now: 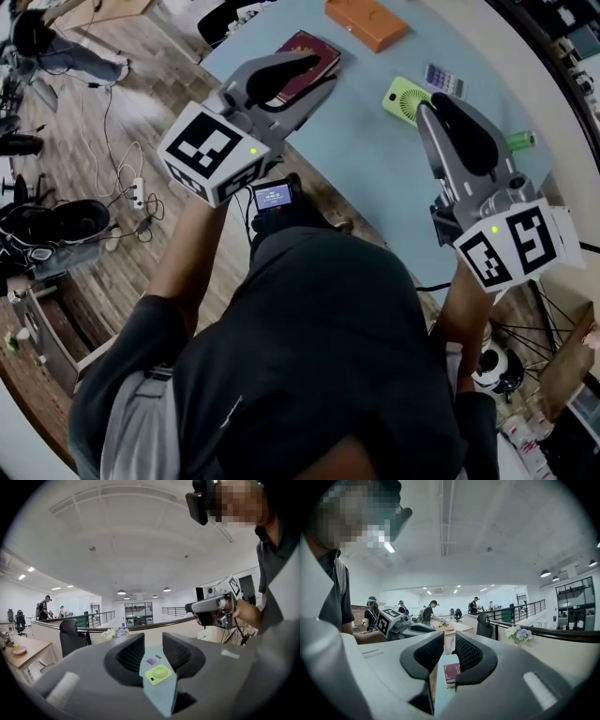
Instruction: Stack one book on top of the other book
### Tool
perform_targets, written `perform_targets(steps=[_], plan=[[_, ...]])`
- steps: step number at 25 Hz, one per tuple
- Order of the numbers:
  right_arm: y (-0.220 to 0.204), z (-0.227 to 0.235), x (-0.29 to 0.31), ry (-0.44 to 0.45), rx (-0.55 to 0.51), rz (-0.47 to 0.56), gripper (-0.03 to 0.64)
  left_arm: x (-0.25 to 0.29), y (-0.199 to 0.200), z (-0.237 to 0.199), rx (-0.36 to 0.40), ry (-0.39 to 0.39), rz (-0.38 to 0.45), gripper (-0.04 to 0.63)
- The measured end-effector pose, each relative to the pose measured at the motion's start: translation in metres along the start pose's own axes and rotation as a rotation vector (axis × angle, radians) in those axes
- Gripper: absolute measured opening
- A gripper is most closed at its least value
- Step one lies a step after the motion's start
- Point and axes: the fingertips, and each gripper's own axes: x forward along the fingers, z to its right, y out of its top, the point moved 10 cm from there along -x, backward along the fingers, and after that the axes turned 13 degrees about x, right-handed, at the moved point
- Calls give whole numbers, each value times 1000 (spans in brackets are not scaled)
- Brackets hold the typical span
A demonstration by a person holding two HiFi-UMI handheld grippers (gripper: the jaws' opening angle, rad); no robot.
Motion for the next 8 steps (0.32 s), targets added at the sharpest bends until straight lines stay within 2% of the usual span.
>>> perform_targets(steps=[8], plan=[[-5, 6, -1, 0, 12, 0, 74, 6, -6, 6, -9, -9, -14, 173]])
